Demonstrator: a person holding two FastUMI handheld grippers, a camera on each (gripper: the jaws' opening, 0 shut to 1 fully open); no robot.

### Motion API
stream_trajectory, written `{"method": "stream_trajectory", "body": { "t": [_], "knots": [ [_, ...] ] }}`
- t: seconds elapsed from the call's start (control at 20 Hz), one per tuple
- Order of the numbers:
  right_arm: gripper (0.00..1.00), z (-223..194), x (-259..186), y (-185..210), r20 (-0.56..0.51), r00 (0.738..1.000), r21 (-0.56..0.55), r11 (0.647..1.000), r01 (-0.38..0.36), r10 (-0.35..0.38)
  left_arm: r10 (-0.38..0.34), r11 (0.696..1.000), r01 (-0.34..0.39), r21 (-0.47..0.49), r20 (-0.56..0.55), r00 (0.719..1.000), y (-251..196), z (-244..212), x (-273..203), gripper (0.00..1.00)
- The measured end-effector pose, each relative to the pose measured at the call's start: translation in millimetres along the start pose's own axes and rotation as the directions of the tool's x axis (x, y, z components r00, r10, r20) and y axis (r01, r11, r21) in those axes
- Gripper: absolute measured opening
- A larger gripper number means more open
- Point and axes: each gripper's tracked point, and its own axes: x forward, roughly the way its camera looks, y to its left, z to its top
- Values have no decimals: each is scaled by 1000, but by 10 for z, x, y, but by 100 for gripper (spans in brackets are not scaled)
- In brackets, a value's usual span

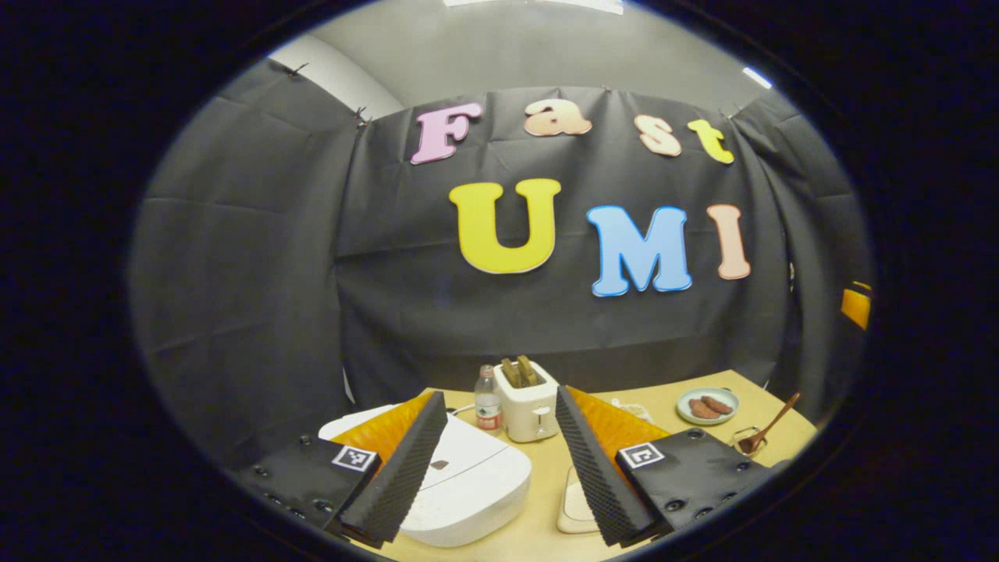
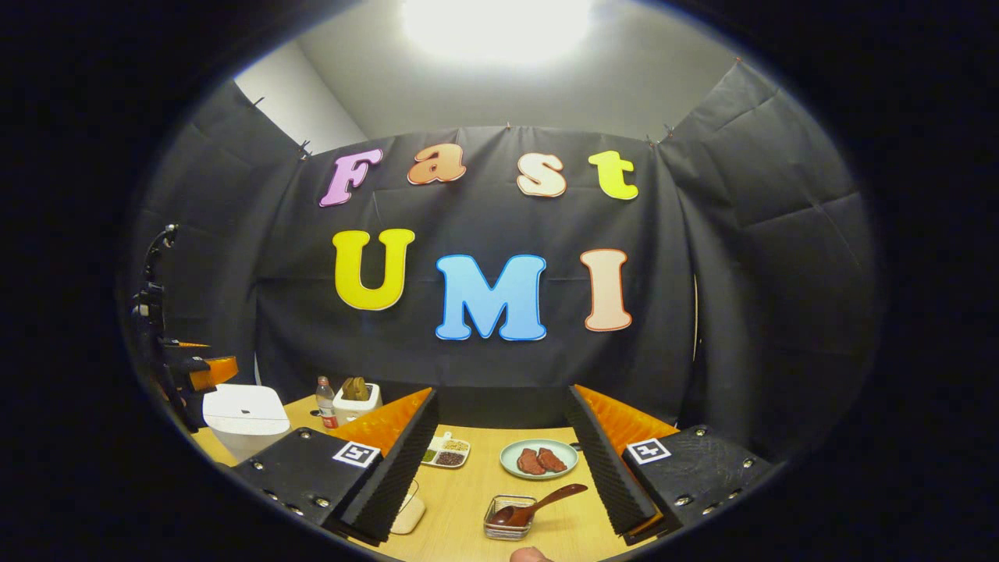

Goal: Close the left gripper, press the button to open the rice cooker; take a wooden spoon from the chopstick holder with the right hand, scoop a spoonful of rice and pour it into the rice cooker, then put the wooden spoon back into the chopstick holder.

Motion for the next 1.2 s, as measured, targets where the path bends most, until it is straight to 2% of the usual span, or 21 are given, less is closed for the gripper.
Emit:
{"method": "stream_trajectory", "body": {
  "t": [0.3,0.5,0.8,1.2],
  "knots": [
    [99,-70,-3,-70,2,999,58,997,50,-50,-47,999,48,-3,111,993,-149,222,-416,99],
    [99,-62,-26,-120,15,997,62,995,72,-73,-20,1000,21,-2,121,992,-67,246,-513,99],
    [99,30,-19,-130,51,995,51,995,80,-83,-4,999,10,-37,138,990,19,310,-481,98],
    [99,83,29,-43,68,995,31,997,73,-75,-13,1000,13,-3,165,986,-23,425,-436,99]
  ]
}}
